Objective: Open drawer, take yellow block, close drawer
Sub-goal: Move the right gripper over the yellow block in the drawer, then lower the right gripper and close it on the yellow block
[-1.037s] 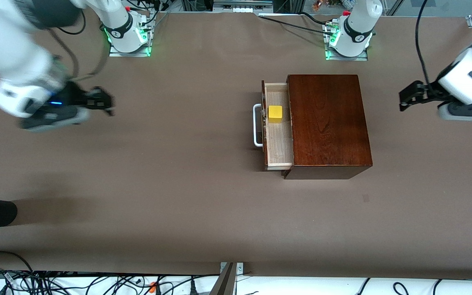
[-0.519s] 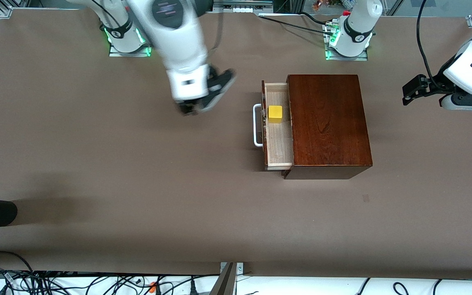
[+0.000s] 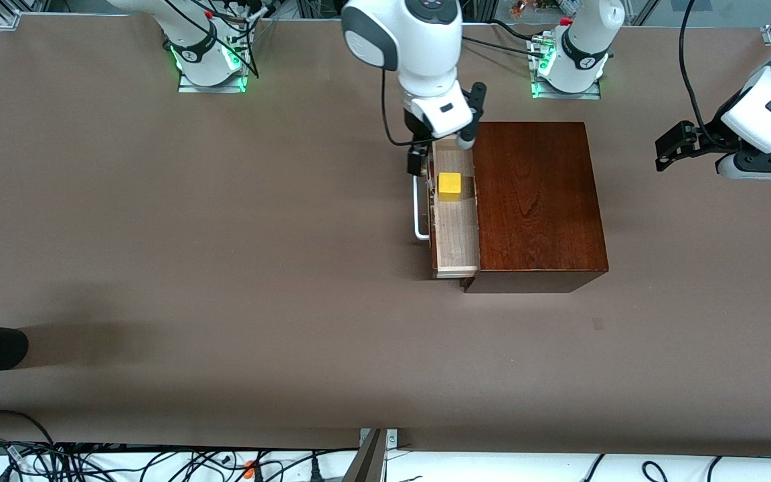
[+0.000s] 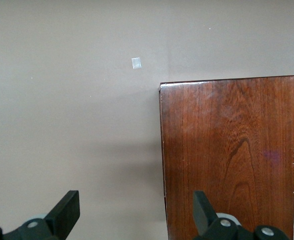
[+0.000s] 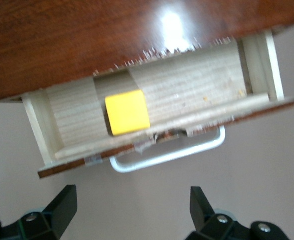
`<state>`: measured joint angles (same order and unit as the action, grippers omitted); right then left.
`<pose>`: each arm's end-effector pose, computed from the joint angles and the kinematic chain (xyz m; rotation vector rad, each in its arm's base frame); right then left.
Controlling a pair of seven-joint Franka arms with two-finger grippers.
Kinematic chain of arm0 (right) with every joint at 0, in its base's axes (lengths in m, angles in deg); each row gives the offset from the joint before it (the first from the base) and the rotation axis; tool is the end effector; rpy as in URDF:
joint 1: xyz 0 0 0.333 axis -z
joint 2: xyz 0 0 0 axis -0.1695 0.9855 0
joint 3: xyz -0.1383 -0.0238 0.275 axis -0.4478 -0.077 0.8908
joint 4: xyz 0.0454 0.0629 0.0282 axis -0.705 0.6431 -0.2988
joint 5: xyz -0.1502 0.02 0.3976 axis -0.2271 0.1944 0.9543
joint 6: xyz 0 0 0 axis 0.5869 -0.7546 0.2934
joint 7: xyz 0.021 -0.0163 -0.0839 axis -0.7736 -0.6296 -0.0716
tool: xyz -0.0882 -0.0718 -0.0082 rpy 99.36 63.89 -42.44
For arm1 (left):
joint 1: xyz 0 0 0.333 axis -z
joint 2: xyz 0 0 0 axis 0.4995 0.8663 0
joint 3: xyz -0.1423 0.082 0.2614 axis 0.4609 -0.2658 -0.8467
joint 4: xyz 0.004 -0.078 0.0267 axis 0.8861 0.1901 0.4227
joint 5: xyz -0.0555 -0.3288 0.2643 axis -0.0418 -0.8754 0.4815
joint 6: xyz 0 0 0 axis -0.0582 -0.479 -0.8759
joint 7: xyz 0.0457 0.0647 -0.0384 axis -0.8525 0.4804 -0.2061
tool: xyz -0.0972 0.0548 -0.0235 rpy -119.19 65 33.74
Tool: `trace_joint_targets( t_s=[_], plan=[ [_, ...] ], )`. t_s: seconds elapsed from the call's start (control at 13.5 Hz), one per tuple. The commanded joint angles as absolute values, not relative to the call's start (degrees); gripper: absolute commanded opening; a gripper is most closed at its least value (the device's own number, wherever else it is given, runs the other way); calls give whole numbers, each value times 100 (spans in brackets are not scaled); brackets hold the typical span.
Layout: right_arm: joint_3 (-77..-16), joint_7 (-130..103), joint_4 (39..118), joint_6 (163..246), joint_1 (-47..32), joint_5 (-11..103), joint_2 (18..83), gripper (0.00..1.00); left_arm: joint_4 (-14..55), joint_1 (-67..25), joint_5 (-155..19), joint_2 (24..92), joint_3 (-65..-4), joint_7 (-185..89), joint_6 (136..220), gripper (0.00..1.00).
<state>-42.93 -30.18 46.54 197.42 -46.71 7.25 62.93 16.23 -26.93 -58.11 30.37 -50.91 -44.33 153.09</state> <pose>0.4436 0.6311 0.4167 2.4348 1.9399 0.1637 0.5782 -0.0460 0.5869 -3.1207 0.0495 0.0307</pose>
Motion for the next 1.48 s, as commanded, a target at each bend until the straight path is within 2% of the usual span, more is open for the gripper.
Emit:
trace_joint_targets(
  t_s=[0.0,0.44,0.96,1.41],
  plan=[
    [-4376,-3408,4131,19864,-4790,651,6710,100,1586,-2715,-5853,2995,-5076,-4339,15245,100],
    [-4384,-3788,4131,20428,-4912,475,7290,100,1499,-2715,-5853,3047,-5076,-4348,15227,100],
    [-4402,-3726,4139,20392,-5071,458,7370,100,1490,-2724,-5853,3047,-5076,-4339,15157,100],
    [-4437,-3700,4131,20778,-5071,458,7659,99,1481,-2724,-5862,3135,-5137,-4348,15201,100]
  ],
)
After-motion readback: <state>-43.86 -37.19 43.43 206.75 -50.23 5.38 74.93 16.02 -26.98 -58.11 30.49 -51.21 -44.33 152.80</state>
